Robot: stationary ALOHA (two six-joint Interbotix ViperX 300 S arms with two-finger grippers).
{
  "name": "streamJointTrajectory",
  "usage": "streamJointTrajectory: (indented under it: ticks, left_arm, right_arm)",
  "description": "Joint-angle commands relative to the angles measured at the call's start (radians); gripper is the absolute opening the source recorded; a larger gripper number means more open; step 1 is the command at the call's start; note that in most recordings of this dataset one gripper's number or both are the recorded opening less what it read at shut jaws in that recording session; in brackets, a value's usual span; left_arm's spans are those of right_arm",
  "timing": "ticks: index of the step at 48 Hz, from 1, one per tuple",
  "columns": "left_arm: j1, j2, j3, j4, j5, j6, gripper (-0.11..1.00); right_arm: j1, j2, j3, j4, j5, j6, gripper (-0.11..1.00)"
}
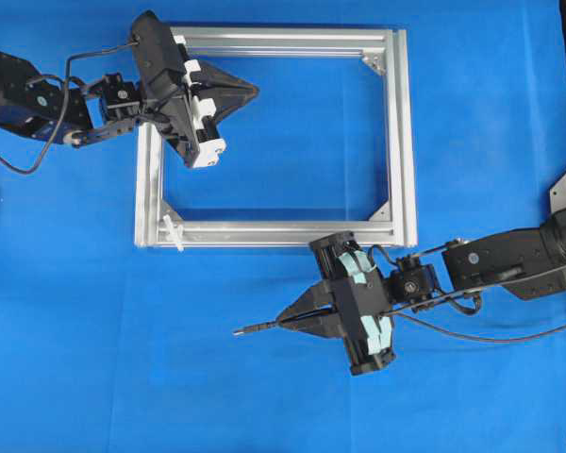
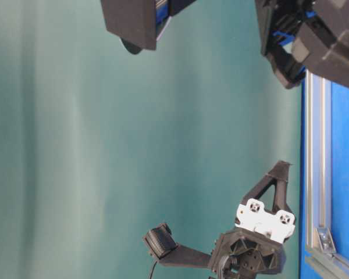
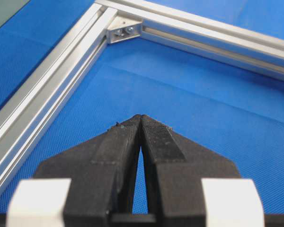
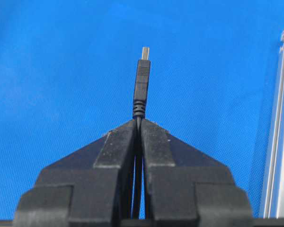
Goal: Insert the wire through the string loop located on the left side.
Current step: 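Close the right gripper on the cable just behind the USB plug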
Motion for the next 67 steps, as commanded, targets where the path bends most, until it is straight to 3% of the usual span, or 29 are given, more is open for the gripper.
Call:
streamJointTrajectory:
  ticks: [1,67]
  left_arm:
    - [0.002,-0.029,-0.006,0.003,-0.006,-0.002,0.0]
    - [0.002,-0.029,-0.008,0.005,-0.006,-0.002,0.0]
  right_arm:
    - [0.003,-0.028,-0.006,0.0,-0.006,-0.002,0.0]
    - [-0.017,-0.031,0.003,0.0,-0.012,-0.006,0.0]
